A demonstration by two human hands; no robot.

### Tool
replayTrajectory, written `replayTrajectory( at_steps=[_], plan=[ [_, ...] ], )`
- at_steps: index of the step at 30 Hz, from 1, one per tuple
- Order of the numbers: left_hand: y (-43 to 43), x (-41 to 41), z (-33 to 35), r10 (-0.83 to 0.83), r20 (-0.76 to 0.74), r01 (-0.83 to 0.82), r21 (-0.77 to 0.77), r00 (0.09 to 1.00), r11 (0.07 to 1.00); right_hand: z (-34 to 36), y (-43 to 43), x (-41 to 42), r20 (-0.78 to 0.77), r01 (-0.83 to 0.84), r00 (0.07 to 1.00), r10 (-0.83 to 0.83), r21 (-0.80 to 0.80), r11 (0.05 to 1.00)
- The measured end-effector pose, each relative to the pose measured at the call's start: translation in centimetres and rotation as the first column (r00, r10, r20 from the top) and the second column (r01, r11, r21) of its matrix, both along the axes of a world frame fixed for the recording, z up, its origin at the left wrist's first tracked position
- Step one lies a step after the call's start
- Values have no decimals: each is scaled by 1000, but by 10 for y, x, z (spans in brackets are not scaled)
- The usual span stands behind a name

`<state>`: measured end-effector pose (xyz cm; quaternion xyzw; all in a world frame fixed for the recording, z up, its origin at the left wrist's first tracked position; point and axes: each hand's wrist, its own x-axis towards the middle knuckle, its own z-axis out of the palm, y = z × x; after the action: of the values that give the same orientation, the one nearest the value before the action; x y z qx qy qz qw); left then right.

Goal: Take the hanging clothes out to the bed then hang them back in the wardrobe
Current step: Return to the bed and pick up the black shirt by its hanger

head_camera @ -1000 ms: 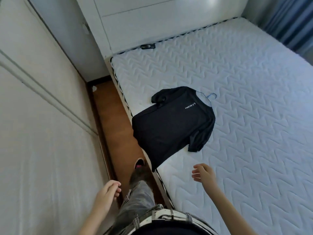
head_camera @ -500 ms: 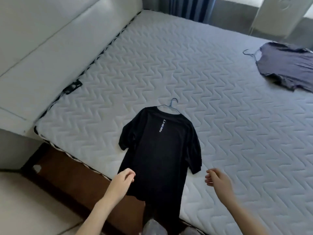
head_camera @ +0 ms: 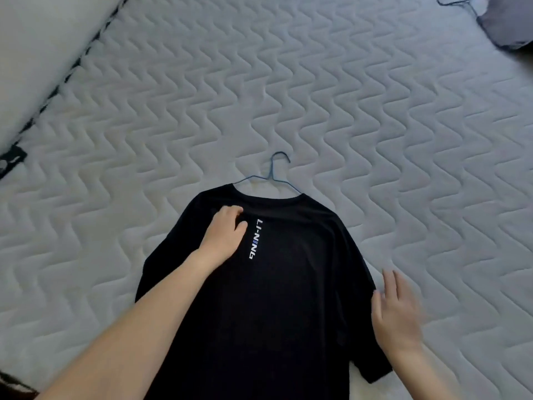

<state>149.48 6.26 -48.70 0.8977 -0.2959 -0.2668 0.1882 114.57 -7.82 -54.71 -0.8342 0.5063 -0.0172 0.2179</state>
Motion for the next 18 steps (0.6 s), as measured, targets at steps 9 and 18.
replayTrajectory(
  at_steps=[9, 18],
  plan=[
    [-71, 101, -90, -93, 403, 29, 163, 910, 986, -58, -4, -11, -12, -34, 999, 32, -175, 984],
    [-75, 104, -63, -187, 150, 162, 161, 971, 973, -56, -5, -10, 14, 2, 1000, 1, -174, 985]
  ],
)
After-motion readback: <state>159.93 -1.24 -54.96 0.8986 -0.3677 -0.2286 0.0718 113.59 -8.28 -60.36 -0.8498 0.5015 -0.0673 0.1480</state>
